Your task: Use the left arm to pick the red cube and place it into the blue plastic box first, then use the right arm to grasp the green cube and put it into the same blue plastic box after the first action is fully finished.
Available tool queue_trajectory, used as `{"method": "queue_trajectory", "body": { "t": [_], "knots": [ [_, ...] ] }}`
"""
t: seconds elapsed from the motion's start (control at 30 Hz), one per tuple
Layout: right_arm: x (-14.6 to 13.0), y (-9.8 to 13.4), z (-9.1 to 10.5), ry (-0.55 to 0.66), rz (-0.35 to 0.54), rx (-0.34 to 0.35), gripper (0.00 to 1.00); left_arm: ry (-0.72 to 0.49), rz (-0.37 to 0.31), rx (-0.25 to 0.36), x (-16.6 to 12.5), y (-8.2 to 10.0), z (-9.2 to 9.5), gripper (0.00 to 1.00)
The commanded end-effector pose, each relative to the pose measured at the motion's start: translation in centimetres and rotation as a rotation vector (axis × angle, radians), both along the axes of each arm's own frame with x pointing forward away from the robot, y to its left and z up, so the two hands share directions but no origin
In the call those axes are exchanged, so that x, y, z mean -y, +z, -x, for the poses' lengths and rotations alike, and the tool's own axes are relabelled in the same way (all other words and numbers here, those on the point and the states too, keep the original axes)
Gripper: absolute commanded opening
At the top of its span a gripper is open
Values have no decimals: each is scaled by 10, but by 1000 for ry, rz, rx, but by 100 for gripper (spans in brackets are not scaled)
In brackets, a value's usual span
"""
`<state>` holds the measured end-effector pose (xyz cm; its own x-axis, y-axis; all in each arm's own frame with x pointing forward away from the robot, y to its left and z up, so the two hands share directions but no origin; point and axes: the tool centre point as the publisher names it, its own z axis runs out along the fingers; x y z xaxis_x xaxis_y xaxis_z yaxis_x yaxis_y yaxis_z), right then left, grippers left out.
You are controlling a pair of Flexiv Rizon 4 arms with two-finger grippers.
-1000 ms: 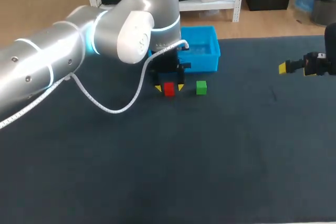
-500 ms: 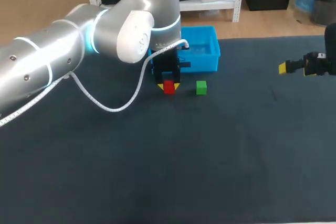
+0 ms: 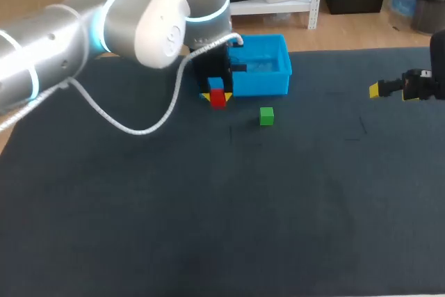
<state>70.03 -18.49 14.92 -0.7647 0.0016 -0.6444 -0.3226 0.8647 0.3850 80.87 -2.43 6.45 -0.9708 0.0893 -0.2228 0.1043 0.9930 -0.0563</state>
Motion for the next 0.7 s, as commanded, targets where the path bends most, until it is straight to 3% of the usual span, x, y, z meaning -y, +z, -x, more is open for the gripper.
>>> {"method": "queue_trajectory", "body": {
  "t": [0.03, 0.3, 0.43, 0.7],
  "knots": [
    [0, 0, 0, 2, 0, -1, 100, -32, 39, 74, -23, 24, 21, 0],
    [0, 0, 0, 2, 0, -1, 100, -96, 91, 123, -52, 44, 41, 0],
    [0, 0, 0, 2, 0, -1, 100, -96, 129, 147, -64, 45, 51, 0],
    [0, 0, 0, 2, 0, -1, 100, -94, 142, 162, -78, 44, 63, 0]
  ]
}}
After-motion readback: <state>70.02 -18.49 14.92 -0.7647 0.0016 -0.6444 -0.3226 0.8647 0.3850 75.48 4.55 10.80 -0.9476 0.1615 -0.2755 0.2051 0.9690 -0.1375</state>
